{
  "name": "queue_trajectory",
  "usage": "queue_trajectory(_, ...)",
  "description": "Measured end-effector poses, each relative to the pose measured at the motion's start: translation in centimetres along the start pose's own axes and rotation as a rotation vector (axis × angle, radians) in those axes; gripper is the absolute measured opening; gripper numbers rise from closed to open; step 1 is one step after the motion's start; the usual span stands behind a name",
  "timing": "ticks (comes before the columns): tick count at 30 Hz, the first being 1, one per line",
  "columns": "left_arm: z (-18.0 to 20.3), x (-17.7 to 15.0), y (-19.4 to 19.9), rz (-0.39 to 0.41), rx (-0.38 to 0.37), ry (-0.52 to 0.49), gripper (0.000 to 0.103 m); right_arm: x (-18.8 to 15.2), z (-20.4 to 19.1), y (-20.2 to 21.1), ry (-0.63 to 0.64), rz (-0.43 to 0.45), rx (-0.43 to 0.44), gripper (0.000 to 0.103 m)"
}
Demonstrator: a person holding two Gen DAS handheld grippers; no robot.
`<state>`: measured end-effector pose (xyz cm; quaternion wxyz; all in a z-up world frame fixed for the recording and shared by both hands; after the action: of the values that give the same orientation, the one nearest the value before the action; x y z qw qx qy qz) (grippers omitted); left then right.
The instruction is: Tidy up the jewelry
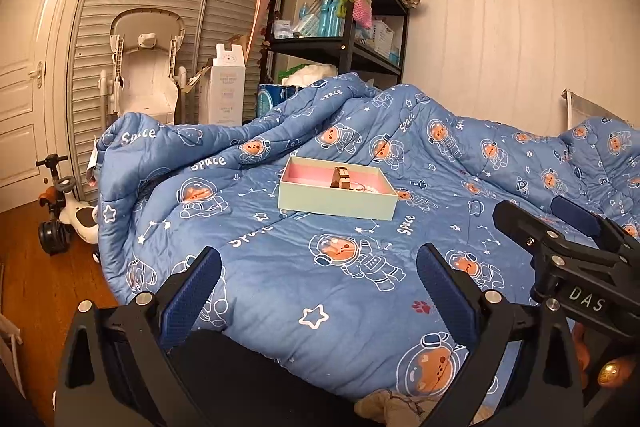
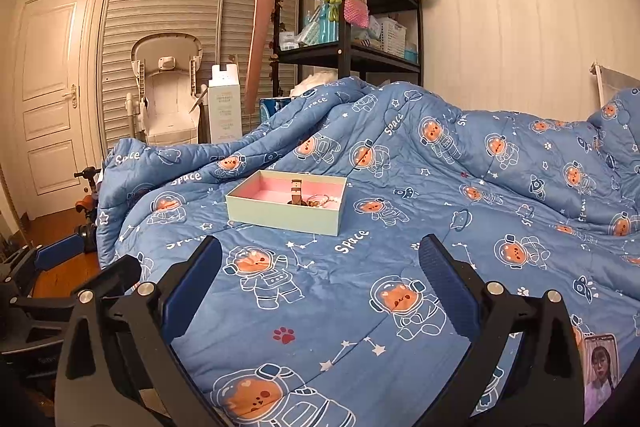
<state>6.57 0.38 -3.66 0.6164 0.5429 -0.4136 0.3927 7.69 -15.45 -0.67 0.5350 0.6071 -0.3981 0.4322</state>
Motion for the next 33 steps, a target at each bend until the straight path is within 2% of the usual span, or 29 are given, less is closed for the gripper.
queue_trajectory(10,-0.9,-0.3,0.4,-0.002,0.040,0.021,0.096,-0.4,1.2,-0.3,-0.033,-0.020,-0.038,0.097)
queue_trajectory(17,-1.1,-0.4,0.6,-0.007,0.050,0.000,0.096,-0.5,1.3,-0.3,-0.033,-0.020,-0.035,0.097)
queue_trajectory(33,-1.9,-0.4,0.5,-0.018,0.067,0.026,0.096,-0.6,1.0,-0.2,-0.028,-0.021,-0.028,0.097)
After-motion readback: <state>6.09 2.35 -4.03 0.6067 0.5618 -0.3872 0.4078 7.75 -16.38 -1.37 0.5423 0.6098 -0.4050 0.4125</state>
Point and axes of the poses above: each gripper's, at about its wrist camera, not at the fingertips, and y roughly against the way its jaws point, z to its right, x to its top, the point moved 7 cm from there along -y, roughly the way its jaws point, and after that the axes turned 3 degrees about -y, right-handed, at the moved point
